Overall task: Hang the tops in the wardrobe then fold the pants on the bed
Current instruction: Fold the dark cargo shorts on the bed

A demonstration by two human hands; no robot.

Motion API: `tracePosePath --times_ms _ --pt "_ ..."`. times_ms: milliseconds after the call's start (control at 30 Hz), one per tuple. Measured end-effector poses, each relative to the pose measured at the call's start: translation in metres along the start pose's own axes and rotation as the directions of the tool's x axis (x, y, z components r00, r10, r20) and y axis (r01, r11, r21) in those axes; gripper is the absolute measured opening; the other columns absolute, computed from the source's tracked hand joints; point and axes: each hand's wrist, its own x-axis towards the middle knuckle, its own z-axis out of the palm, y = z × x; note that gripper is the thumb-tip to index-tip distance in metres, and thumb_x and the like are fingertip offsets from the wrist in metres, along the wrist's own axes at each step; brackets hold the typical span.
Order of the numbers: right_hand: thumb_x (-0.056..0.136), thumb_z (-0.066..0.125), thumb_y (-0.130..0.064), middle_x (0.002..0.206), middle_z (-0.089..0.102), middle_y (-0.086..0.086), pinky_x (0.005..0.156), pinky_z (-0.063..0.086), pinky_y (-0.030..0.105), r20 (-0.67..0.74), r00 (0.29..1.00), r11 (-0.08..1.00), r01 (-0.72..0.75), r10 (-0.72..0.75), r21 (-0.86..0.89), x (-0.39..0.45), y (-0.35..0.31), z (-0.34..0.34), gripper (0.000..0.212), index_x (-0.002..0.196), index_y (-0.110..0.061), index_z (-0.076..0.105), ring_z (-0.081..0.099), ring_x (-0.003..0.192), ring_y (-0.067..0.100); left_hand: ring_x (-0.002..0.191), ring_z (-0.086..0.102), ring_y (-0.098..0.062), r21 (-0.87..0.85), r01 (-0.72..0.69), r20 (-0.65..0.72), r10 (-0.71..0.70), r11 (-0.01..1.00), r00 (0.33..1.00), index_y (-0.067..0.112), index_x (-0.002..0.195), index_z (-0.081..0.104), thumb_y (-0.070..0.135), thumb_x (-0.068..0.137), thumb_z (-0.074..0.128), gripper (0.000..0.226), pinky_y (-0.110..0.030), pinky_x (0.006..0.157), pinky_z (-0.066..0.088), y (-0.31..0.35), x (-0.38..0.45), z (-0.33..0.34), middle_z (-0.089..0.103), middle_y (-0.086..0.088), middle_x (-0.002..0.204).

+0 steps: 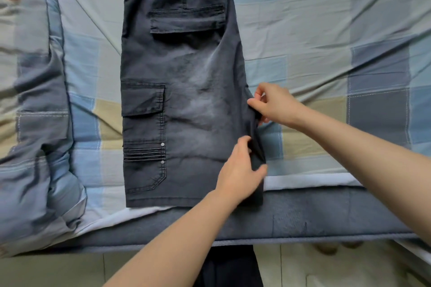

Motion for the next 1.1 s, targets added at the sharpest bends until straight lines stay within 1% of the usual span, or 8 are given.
tracePosePath --times_ms 100,333,500,667,767,900,1000,1100 --pt "0.091 0.058 -0.016 0.063 0.066 0.011 0.05 0.056 0.03 0.044 0.999 0.974 -0.019 0.009 0.228 -0.005 -0.029 0.02 0.018 0.081 -0.013 0.044 0.068 0.048 0.02 0.103 0.06 -0.019 -0.293 0.195 -0.099 -0.233 0.936 0.967 0.033 0.119 0.035 0.053 0.071 0.073 0.064 -0.039 0.085 0.05 0.004 0.018 -0.018 0.058 0.009 0.117" --pt "0.089 0.052 -0.006 0.088 0.057 0.013 0.037 0.048 0.024 -0.082 0.992 0.925 -0.056 0.093 0.376 0.021 -0.063 0.07 0.023 0.077 -0.018 0.037 0.069 0.05 0.021 0.09 0.064 -0.029 -0.331 0.412 -0.04 -0.449 0.849 0.893 0.01 0.089 0.063 0.017 0.078 0.065 0.013 -0.035 0.075 0.054 -0.028 0.027 -0.044 0.068 -0.007 0.091" --pt "0.087 0.058 -0.009 0.082 0.067 0.014 0.042 0.044 0.016 -0.123 0.99 0.93 -0.015 0.064 0.366 0.038 -0.06 0.091 0.024 0.073 -0.02 0.041 0.066 0.048 0.008 0.089 0.07 -0.023 -0.443 0.475 0.132 -0.469 0.76 0.873 0.005 0.094 0.072 0.015 0.081 0.072 0.016 -0.032 0.078 0.058 -0.073 0.0 -0.059 0.074 -0.007 0.093" --pt "0.08 0.064 -0.009 0.089 0.069 0.008 0.08 0.051 0.039 0.041 0.926 0.927 0.374 -0.376 0.04 0.02 -0.042 0.088 0.014 0.077 -0.018 0.054 0.066 0.086 0.028 0.068 0.069 -0.015 -0.34 0.548 0.286 -0.471 0.764 0.835 0.008 0.079 0.067 0.02 0.086 0.07 0.015 -0.02 0.054 0.05 -0.1 -0.033 -0.067 0.069 -0.001 0.076" --pt "0.068 0.059 0.001 0.126 0.061 0.01 0.107 0.038 0.035 0.386 0.685 0.576 0.728 -0.618 -0.371 0.002 -0.023 0.079 0.04 0.106 -0.012 0.064 0.051 0.124 0.032 0.081 0.073 -0.024 0.161 0.238 0.404 -0.284 0.958 0.869 0.018 0.08 0.062 0.036 0.087 0.066 0.02 -0.028 0.065 0.05 -0.108 -0.047 -0.088 0.071 -0.006 0.088" --pt "0.081 0.039 0.0 0.158 0.022 0.005 0.118 0.019 0.046 0.624 0.586 0.114 0.769 -0.517 -0.628 -0.012 0.007 0.067 0.07 0.149 -0.015 0.032 0.02 0.146 0.025 0.104 0.06 -0.028 0.718 -0.468 0.408 0.233 0.516 0.883 0.021 0.104 0.064 0.019 0.087 0.054 0.019 -0.036 0.081 0.047 -0.126 -0.038 -0.155 0.066 -0.004 0.107" --pt "0.091 0.028 -0.003 0.154 0.032 0.009 0.112 0.032 0.05 0.606 0.57 0.011 0.733 -0.556 -0.68 -0.013 0.015 0.072 0.059 0.148 -0.016 0.035 0.034 0.14 0.029 0.125 0.056 -0.031 0.77 -0.603 0.427 0.532 0.21 0.731 0.016 0.126 0.064 0.01 0.086 0.041 0.047 -0.043 0.099 0.049 -0.146 -0.024 -0.211 0.062 -0.008 0.132" --pt "0.09 0.024 -0.002 0.152 0.037 0.013 0.11 0.033 0.054 0.589 0.555 -0.031 0.712 -0.587 -0.701 -0.008 0.015 0.083 0.063 0.148 -0.022 0.036 0.038 0.137 0.034 0.143 0.032 -0.031 0.809 -0.588 0.513 0.476 0.01 0.714 0.023 0.151 0.036 0.005 0.084 0.046 0.069 -0.051 0.115 0.03 -0.164 -0.004 -0.252 0.033 -0.005 0.156"
